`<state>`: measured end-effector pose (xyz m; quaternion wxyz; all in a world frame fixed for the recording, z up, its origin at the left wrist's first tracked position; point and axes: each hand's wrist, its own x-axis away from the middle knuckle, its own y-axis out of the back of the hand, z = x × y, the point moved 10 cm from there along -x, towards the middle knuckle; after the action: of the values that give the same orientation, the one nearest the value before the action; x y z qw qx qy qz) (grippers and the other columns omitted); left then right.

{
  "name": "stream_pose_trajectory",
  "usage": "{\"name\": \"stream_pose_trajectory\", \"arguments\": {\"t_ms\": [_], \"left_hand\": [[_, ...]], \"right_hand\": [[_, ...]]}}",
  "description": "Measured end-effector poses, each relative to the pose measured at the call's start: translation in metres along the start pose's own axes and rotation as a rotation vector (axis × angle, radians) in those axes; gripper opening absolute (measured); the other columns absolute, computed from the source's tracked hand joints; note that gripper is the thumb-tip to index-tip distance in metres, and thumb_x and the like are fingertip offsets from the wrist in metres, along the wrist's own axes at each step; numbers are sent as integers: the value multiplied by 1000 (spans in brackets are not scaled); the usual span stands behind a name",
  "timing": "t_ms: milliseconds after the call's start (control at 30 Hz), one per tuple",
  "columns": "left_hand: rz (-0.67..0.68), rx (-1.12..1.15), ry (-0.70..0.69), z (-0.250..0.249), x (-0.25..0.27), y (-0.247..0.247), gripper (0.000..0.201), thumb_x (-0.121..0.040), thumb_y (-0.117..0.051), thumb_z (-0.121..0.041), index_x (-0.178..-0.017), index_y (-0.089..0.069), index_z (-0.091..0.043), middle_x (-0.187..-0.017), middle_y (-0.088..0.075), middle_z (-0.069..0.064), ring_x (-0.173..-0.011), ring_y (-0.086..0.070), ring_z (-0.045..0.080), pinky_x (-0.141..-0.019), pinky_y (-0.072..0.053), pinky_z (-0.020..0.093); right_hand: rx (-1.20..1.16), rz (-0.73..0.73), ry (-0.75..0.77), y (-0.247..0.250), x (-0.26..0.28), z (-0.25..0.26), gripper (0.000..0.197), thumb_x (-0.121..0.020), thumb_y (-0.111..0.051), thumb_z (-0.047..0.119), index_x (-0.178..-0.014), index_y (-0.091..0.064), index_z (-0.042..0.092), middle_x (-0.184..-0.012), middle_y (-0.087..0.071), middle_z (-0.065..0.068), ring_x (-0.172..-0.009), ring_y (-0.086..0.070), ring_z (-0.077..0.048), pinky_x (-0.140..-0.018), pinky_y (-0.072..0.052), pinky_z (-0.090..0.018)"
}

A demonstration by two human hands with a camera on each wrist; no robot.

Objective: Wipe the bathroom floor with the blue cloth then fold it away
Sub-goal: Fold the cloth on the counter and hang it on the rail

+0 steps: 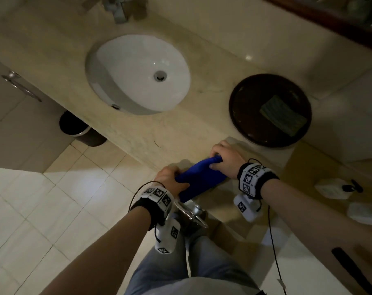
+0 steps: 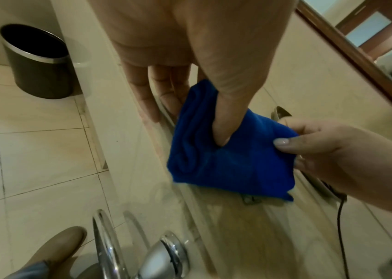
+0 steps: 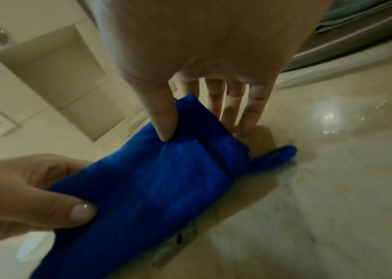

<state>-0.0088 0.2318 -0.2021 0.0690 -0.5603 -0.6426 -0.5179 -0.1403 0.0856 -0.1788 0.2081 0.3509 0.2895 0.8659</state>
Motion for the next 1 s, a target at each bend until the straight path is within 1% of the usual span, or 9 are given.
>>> {"name": "stream_pose_trajectory", "arguments": {"t_ms": [133, 233, 333, 433, 567, 633, 700, 833, 1000], "left_hand": [[-11, 109, 7, -2, 3, 15, 38, -75, -79, -31, -107, -60, -24, -98, -60, -2, -89, -57, 16, -73, -44, 25], [-16, 267, -69, -22, 2, 29, 43, -47, -79, -42, -82, -62, -24, -83, -67, 5, -83, -64, 24, -73, -52, 33], [-44, 460, -154, -46, -1, 52, 54, -36, -74, -46, -79, -63, -14, -73, -66, 7, -75, -62, 25, -70, -50, 36], [-62, 620, -213, -75, 2, 77, 62, -43, -81, -38, -89, -65, 0, -85, -69, 18, -84, -65, 31, -72, -50, 39], [-2, 856, -207, -109, 1, 91, 39, -78, -79, -13, -110, -64, 4, -106, -70, 21, -100, -66, 38, -79, -55, 43], [9, 910, -193, -121, -3, 94, 33, -87, -71, -20, -114, -64, -2, -110, -70, 18, -101, -66, 36, -83, -57, 48], [21, 943, -167, -132, -8, 96, 35, -88, -69, -30, -115, -62, -8, -113, -67, 17, -101, -65, 38, -79, -57, 54], [59, 889, -106, -148, -12, 99, 42, -92, -59, -45, -123, -54, -18, -121, -56, 12, -107, -57, 39, -67, -56, 45], [155, 765, -105, -155, -30, 111, 49, -98, -41, -52, -131, -50, -17, -129, -50, 16, -106, -54, 39, -55, -49, 35]], "right_hand": [[-203, 63, -102, 5, 15, -3, 17, -83, -70, 21, -83, -53, 23, -89, -55, -3, -84, -55, -23, -71, -42, -35], [-358, -7, -106, 25, 25, 2, 20, -81, -70, 17, -76, -51, 22, -83, -52, -5, -84, -53, -27, -69, -38, -34], [-545, -115, -140, 48, 37, 4, 13, -82, -69, 22, -85, -56, 23, -94, -56, -5, -92, -55, -25, -68, -41, -33], [-759, -251, -159, 72, 46, 0, 17, -75, -71, 31, -87, -60, 27, -104, -60, -6, -103, -58, -27, -84, -48, -42], [-1011, -396, -183, 101, 61, 3, 16, -88, -66, 7, -103, -61, 13, -103, -62, -4, -94, -61, -19, -70, -48, -27], [-1174, -453, -205, 105, 64, 2, 20, -88, -63, 1, -106, -62, 9, -108, -66, -10, -92, -64, -17, -67, -51, -27], [-1330, -498, -231, 103, 66, -1, 23, -88, -62, -2, -108, -63, 10, -111, -67, -13, -98, -66, -24, -78, -55, -36], [-1454, -579, -286, 93, 65, -8, 34, -85, -66, 1, -116, -63, 14, -122, -63, -17, -112, -60, -37, -98, -47, -59], [-1519, -733, -350, 87, 64, -3, 32, -86, -65, -2, -115, -63, 11, -122, -63, -18, -110, -61, -38, -81, -54, -49]]}}
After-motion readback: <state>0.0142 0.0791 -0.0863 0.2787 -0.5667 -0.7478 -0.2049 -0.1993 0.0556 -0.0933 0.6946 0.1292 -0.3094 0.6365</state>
